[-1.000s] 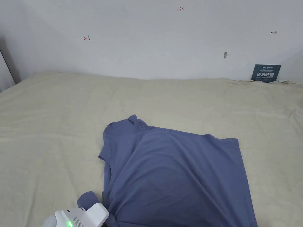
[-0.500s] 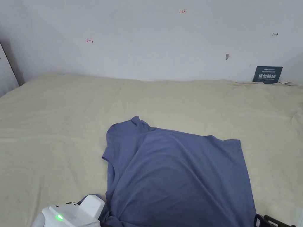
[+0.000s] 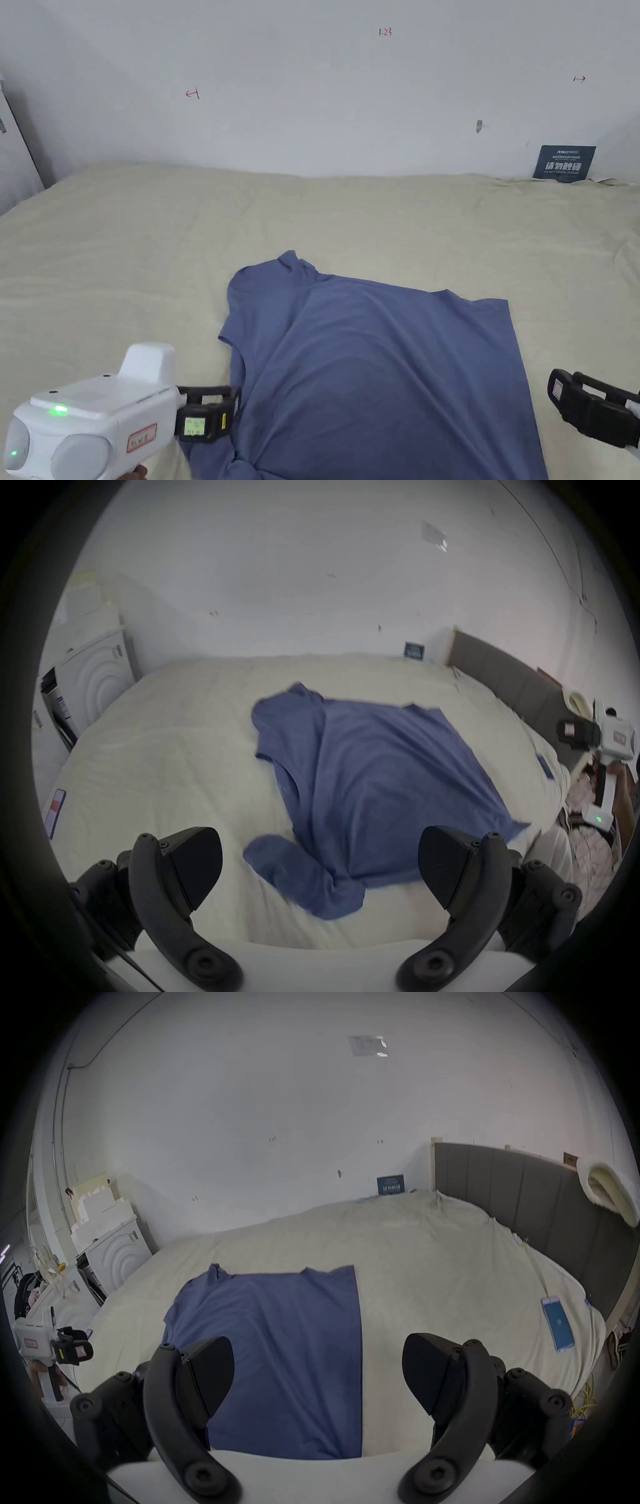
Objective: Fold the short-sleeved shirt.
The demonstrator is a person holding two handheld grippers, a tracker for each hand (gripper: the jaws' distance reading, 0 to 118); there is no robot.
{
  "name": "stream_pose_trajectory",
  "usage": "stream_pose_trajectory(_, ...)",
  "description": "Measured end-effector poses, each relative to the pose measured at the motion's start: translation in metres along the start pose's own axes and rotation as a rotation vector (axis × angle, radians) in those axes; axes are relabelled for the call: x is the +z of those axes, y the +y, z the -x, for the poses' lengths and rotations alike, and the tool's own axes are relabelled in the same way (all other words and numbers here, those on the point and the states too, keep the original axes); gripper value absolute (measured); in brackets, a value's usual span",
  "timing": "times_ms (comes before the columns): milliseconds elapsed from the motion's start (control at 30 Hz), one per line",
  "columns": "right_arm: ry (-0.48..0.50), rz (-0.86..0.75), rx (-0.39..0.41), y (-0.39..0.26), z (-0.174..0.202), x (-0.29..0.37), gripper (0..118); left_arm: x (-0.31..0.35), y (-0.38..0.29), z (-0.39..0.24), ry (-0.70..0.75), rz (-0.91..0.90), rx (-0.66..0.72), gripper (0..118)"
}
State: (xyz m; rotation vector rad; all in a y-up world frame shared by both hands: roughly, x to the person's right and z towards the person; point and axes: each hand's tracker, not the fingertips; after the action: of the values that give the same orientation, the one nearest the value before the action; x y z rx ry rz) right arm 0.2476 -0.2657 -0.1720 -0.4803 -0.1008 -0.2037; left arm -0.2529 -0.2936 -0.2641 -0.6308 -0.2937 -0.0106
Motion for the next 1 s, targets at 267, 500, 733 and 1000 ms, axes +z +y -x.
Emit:
stream_pose_trajectory(267, -0.023, -0.090, 0.026, 0.009, 0.022, -0.002, 101, -0.005, 0.016, -0.001, 0.082, -0.139, 0.083, 113)
stream_pose_trajectory(500, -0.030, -0.136, 0.048, 0.004, 0.038, -0.001, 66, -0.012, 0.014, -0.009, 0.082, -0.185, 0.100, 63)
stream_pose_trajectory(733, -0.073, -0.198, 0.130, -0.004, 0.050, 0.002, 2, -0.014, 0.005, -0.021, 0.078, -0.194, 0.052, 1)
stream_pose_trajectory(1000, -0.072, -0.235, 0.164, -0.007, 0.050, 0.006, 0, -0.011, 0.003, -0.026, 0.063, -0.172, 0.027, 0)
